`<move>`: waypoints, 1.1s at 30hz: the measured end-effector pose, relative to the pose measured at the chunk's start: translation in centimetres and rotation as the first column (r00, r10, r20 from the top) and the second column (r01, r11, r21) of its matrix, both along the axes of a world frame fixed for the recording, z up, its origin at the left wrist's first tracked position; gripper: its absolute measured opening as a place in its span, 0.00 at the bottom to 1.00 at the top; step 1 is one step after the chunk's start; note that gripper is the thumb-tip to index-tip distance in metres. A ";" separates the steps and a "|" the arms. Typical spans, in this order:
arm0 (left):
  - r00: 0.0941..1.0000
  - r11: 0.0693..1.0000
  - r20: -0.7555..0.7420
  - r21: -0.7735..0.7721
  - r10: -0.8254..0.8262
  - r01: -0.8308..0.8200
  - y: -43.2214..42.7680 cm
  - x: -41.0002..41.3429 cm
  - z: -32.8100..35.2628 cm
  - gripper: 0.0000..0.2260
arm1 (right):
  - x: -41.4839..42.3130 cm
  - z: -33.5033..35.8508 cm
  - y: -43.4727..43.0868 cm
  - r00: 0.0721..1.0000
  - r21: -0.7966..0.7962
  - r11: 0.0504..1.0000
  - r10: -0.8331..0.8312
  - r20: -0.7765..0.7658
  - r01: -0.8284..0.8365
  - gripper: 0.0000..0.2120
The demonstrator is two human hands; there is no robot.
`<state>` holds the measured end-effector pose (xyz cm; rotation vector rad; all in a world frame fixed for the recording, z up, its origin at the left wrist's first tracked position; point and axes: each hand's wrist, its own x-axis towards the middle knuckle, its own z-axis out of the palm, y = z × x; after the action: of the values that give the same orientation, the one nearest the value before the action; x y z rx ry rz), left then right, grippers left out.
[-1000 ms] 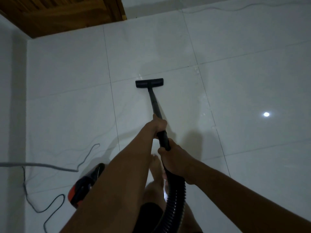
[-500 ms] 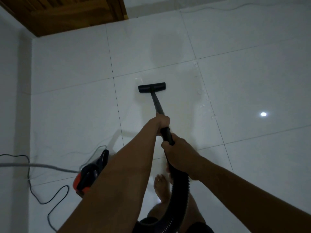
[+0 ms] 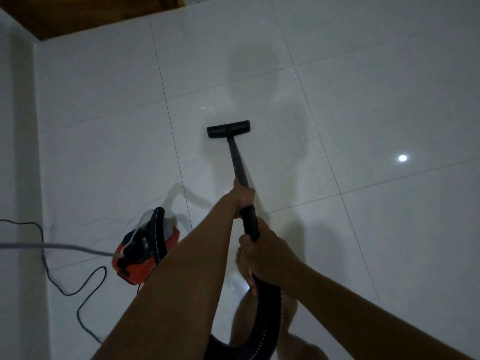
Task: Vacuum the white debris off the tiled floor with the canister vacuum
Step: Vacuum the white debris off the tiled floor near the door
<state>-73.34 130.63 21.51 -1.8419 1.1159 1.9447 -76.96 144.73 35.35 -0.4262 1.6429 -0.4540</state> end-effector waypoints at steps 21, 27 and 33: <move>0.995 0.994 -0.003 -0.037 -0.104 0.103 17.2 -3.1 0.7 0.31 | -2.7 0.4 17.6 0.999 -0.035 0.998 -0.049 0.007 0.049 0.17; 0.992 0.992 0.000 -0.020 -0.126 0.126 21.0 -4.6 1.2 0.31 | -3.8 1.1 21.2 0.997 -0.022 0.997 -0.073 -0.009 0.073 0.19; 0.988 0.988 -0.008 -0.022 -0.154 0.153 23.4 -5.5 1.2 0.31 | -3.9 1.2 23.6 0.996 -0.031 0.996 -0.085 -0.035 0.084 0.20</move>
<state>-78.80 154.07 22.69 -1.7041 1.2469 1.8634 -80.83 168.36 36.59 -0.3899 1.6963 -0.5374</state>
